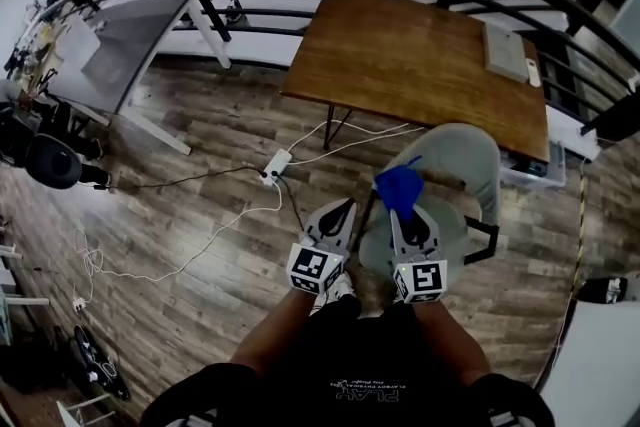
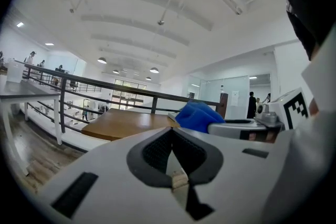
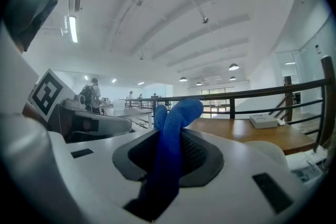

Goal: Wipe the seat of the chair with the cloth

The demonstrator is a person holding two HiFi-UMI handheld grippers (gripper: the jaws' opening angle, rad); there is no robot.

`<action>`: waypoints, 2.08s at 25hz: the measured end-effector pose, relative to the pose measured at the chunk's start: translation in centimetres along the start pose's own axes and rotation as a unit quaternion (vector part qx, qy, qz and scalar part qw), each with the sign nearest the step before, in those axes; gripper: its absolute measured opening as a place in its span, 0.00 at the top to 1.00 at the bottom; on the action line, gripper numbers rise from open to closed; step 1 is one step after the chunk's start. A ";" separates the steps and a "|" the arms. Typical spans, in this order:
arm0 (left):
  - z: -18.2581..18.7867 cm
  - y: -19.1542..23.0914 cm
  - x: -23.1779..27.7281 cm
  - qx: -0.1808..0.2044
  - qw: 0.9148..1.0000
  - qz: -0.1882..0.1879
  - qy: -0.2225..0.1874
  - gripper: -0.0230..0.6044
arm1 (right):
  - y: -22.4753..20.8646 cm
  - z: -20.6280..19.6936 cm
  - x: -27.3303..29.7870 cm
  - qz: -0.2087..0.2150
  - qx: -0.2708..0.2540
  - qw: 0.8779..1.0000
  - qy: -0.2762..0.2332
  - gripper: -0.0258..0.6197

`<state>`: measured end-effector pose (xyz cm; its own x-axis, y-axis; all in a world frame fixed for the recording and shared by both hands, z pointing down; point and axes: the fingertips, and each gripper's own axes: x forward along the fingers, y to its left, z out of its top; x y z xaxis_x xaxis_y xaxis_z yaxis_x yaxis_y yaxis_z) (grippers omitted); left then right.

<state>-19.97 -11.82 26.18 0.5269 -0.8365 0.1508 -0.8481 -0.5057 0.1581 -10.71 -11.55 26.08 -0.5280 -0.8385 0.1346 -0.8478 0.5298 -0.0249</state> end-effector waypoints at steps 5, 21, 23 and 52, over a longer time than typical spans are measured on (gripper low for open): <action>-1.7 -1.1 2.4 -0.010 1.000 -0.002 0.018 0.96 | -2.3 -2.4 -0.3 -0.001 0.017 1.000 0.024 0.82; -13.3 -2.9 8.7 -0.050 0.994 0.032 0.091 0.96 | -8.7 -13.7 0.6 -0.012 0.081 0.993 0.083 0.82; -15.5 -3.3 9.1 -0.058 0.992 0.031 0.106 0.96 | -9.0 -15.6 0.5 -0.013 0.086 0.992 0.094 0.82; -35.7 -3.8 12.3 -0.077 0.982 0.041 0.168 0.96 | -10.8 -41.1 7.2 0.006 0.099 0.970 0.221 0.82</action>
<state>-8.27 -12.70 62.27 0.4685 -0.7430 0.4780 -0.8832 -0.3808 0.2738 -3.25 -18.09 68.07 -0.5016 -0.6724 0.5443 -0.8579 0.4675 -0.2132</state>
